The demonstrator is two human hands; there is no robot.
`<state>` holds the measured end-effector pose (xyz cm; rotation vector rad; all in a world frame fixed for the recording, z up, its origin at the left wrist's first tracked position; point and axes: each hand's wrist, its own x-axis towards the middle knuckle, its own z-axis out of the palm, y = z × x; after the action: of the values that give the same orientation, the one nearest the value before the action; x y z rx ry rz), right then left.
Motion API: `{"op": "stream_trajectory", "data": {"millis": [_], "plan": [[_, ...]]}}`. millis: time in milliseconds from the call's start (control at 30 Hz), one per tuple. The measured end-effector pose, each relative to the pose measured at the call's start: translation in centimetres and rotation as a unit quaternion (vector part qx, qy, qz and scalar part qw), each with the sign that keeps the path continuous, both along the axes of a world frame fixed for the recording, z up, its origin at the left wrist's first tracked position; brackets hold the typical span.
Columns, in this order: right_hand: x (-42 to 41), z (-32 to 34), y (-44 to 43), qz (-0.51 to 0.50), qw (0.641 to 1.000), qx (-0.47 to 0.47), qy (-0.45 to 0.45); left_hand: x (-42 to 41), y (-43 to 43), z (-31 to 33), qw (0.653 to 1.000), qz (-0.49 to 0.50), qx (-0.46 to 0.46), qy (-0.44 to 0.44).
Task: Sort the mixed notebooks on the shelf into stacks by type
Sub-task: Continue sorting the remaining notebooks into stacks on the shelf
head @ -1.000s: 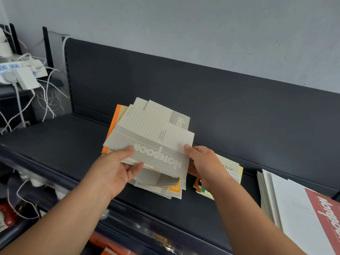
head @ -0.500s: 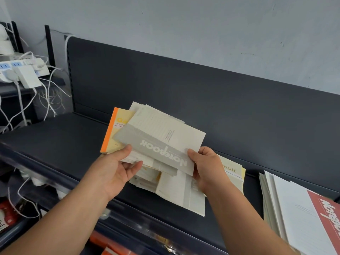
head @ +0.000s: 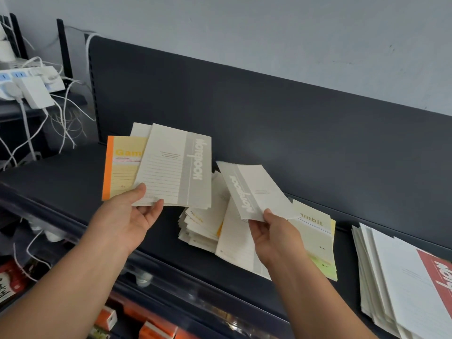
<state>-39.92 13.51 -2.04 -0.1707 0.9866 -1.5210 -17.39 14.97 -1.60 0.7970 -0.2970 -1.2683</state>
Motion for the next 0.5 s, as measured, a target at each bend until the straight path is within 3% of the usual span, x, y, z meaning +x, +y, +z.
{"op": "stream_trajectory", "data": {"millis": [267,433,500], "plan": [[0.8,0.5,0.6,0.021,0.999,-0.017,0.018,-0.4,-0.5,0.8,1.000,-0.006,-0.014,0.009],[1.4,0.0,0.9,0.104,0.991,0.047,0.072,-0.8,-0.5,1.0,1.000,-0.019,-0.022,0.001],[1.1,0.2,1.4,0.188,0.972,0.075,0.120,-0.9,-0.5,1.0,1.000,-0.022,-0.022,0.000]]}}
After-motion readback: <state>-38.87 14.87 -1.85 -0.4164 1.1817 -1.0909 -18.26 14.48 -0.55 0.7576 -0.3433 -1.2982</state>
